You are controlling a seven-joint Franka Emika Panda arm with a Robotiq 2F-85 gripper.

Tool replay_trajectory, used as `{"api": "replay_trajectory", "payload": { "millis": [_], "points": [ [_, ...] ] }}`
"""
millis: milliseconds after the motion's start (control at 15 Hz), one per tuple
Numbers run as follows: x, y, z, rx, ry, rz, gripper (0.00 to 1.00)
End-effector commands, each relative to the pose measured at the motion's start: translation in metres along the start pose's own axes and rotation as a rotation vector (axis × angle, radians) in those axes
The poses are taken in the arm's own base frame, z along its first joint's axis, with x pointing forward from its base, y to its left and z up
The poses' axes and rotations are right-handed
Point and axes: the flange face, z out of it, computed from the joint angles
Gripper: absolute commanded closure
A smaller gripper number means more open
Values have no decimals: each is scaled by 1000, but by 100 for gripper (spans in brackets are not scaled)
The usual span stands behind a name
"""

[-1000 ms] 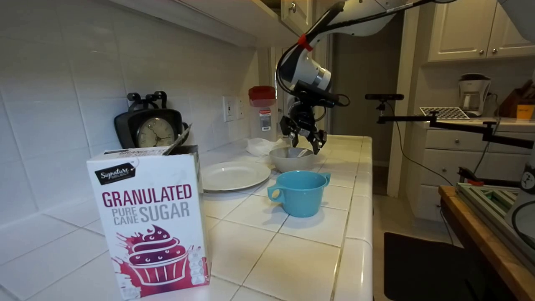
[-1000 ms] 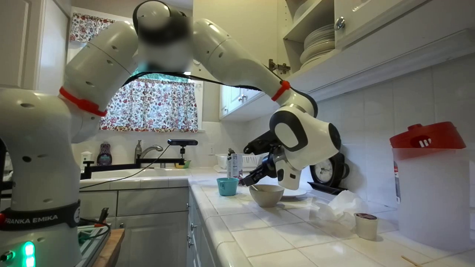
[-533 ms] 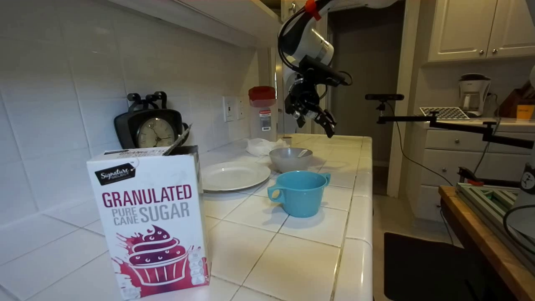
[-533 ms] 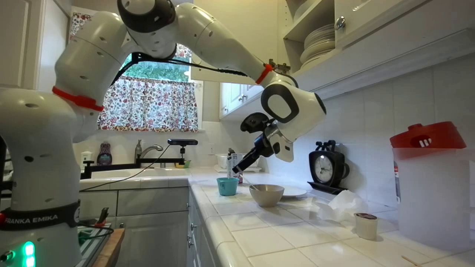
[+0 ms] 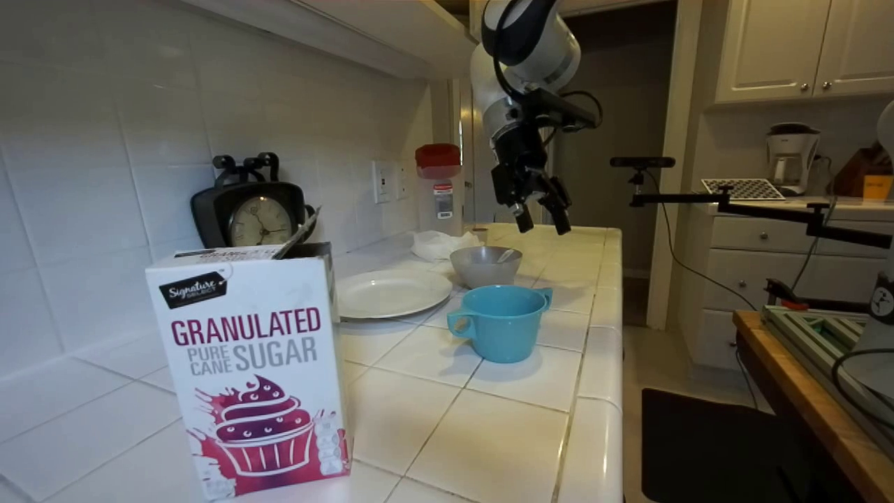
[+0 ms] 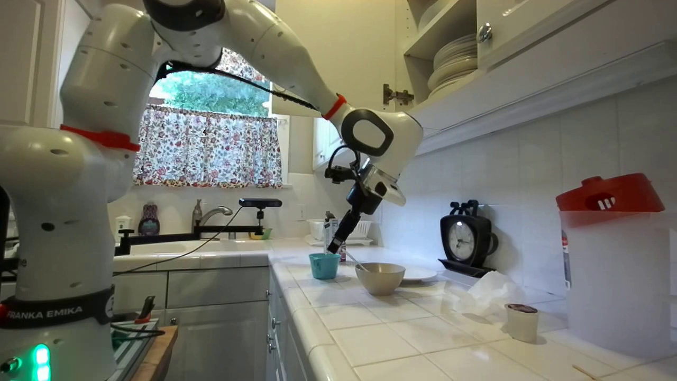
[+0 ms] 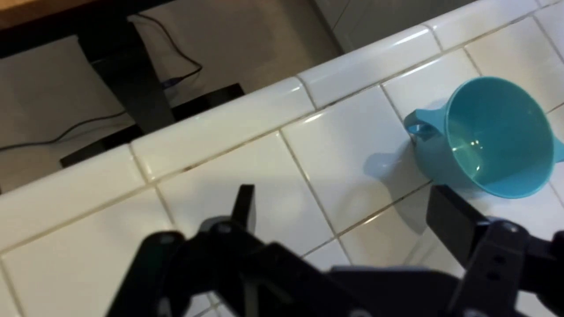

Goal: Use the plastic spoon to stir the contents of the ceramic bowl

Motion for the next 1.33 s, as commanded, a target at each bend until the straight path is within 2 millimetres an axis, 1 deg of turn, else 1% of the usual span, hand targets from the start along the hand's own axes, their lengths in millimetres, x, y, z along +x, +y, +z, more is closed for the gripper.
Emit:
{"api": "replay_trajectory", "payload": {
  "millis": [0,67,333,400,467,533,733,1267],
  "points": [
    [-37,19,-28,-118,164,-19,0],
    [-47,26,-39,-163,201,-27,0],
    [-96,48,-81,-338,338,-114,0],
    [-75,40,-79,-280,271,-79,0],
    [-84,42,-86,-283,289,-84,0],
    [-86,42,-87,-281,292,-85,0],
    [-76,42,-76,-292,268,-80,0],
    [-75,41,-77,-292,270,-81,0]
  ]
}}
